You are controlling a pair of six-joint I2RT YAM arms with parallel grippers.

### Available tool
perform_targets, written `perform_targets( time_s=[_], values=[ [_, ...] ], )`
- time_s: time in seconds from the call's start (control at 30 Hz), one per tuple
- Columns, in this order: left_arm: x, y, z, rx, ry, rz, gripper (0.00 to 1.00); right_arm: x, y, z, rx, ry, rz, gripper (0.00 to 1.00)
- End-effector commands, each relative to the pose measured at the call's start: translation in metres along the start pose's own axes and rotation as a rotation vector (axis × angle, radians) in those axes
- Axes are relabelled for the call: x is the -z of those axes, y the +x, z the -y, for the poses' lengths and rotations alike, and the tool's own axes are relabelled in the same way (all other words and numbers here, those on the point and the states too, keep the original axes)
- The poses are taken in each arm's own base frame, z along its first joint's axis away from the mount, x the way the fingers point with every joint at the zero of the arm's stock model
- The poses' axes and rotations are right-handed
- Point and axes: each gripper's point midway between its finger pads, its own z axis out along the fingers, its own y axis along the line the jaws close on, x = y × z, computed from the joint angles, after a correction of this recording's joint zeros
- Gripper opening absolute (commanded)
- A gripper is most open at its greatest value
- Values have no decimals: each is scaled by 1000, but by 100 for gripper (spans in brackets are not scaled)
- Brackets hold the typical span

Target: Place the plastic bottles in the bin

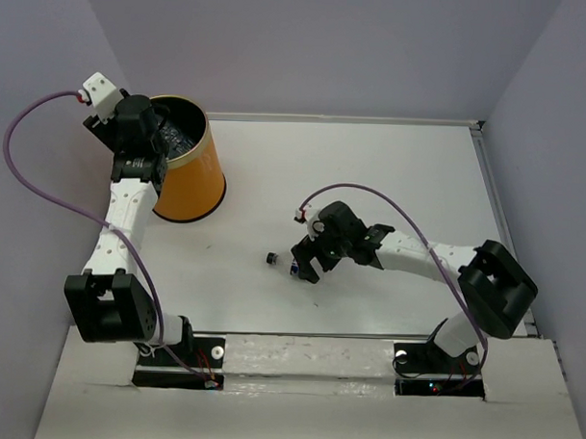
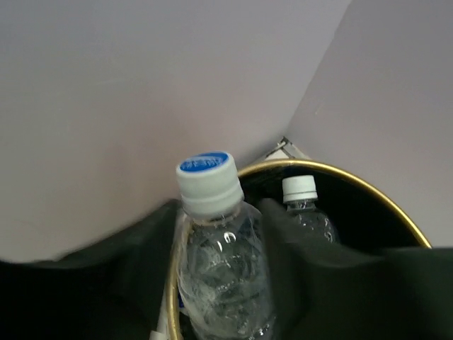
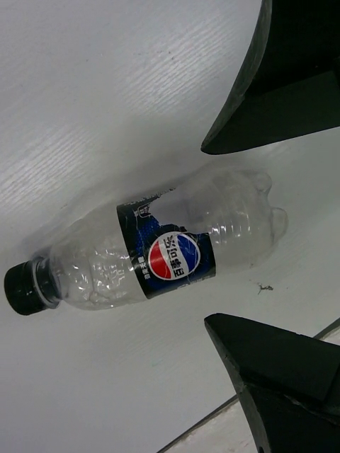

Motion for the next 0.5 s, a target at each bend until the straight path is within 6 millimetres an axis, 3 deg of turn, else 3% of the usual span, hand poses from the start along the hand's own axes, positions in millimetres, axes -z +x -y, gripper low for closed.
perform_targets(
  time_s=[0.0, 0.07, 0.17, 0.23, 0.33, 0.4, 0.47],
  values=[
    [-7, -11, -7, 63, -21, 5, 89, -5, -1, 1, 16, 5, -32, 99],
    [-5, -12, 0, 81, 24, -9, 98, -10, -1, 2, 15, 1, -41, 98],
    [5, -29, 8, 132, 83, -5, 99, -15, 1, 2, 12, -5, -52, 95],
    [17, -46, 14, 174, 146, 6, 99, -17, -1, 1, 12, -12, -42, 88],
    [40, -64, 22, 232, 252, 13, 99, -19, -4, 2, 7, -8, -25, 74],
    [57, -69, 29, 249, 319, 9, 99, -15, -10, 2, 4, -2, -1, 57],
    [83, -74, 34, 256, 388, 14, 99, -12, -13, 2, 5, 7, 22, 47]
  ],
)
